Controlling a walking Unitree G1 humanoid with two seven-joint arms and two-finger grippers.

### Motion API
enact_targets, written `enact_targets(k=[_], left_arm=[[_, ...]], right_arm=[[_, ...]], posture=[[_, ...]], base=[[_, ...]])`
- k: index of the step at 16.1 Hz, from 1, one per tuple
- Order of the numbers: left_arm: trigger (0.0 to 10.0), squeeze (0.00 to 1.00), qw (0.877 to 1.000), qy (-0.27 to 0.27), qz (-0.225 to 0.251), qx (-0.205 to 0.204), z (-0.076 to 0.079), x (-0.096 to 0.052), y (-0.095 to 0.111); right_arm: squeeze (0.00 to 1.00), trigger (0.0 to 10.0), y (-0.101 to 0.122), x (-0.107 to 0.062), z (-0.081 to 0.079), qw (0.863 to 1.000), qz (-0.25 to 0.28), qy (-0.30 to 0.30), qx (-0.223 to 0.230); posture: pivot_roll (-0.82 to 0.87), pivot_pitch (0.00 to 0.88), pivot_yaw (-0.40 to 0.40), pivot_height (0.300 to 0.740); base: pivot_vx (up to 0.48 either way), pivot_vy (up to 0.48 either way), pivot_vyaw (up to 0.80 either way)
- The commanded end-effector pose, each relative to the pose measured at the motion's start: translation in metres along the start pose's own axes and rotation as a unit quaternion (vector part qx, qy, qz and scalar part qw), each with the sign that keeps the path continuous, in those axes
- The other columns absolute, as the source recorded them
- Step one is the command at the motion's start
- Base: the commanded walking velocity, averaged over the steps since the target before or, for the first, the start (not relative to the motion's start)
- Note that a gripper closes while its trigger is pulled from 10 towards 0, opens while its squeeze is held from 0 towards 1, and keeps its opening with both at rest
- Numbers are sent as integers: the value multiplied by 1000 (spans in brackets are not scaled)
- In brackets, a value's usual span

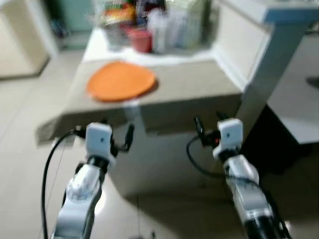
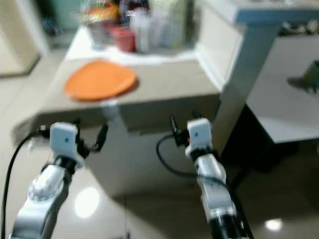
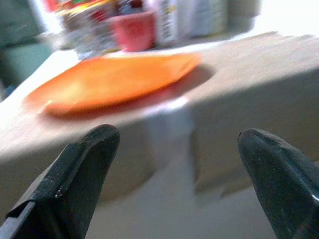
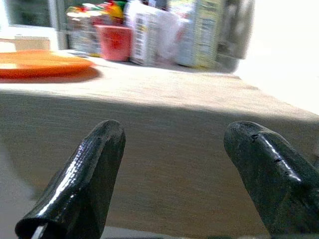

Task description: Setting the table

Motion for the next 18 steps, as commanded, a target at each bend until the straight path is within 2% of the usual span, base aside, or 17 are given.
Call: enact_targets(k=[1,5,8,9,14,18], left_arm=[[10000,0,999,-29,15,6,13,2,9],[10000,0,998,-43,37,1,17,14,38],[10000,0,999,-36,34,-8,17,12,33],[10000,0,999,-14,25,-28,12,12,27],[10000,0,998,32,7,-54,-2,9,16],[10000,0,999,22,18,-25,2,16,27]], right_arm=[[0,10000,-3,-3,9,1000,-2,-10,-11],[0,10000,3,-3,7,1000,12,-10,-14],[0,10000,5,-2,8,1000,16,-14,-9],[0,10000,4,-2,8,1000,14,-14,-10],[0,10000,6,2,12,1000,14,-13,-14],[0,10000,9,1,8,1000,18,-7,-12]], posture=[[-103,0,57,740],[-104,0,59,740],[-106,0,64,740],[-107,0,63,740],[-105,0,56,740],[-106,0,59,740]], base=[[405,255,0],[97,69,0],[0,0,0],[0,0,0],[0,0,0],[138,411,0]])
Point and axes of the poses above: a point about 5 cm out from each wrist's last joint towards the gripper, its own x axis pointing out of the wrist towards the gripper, its own y axis along the axis of the wrist's last joint, z = x × y, the point moved 4 cm from there along x, pointing out of the wrist towards the gripper, and after that the axes turned 15 degrees about -x, right-handed, at the moved point
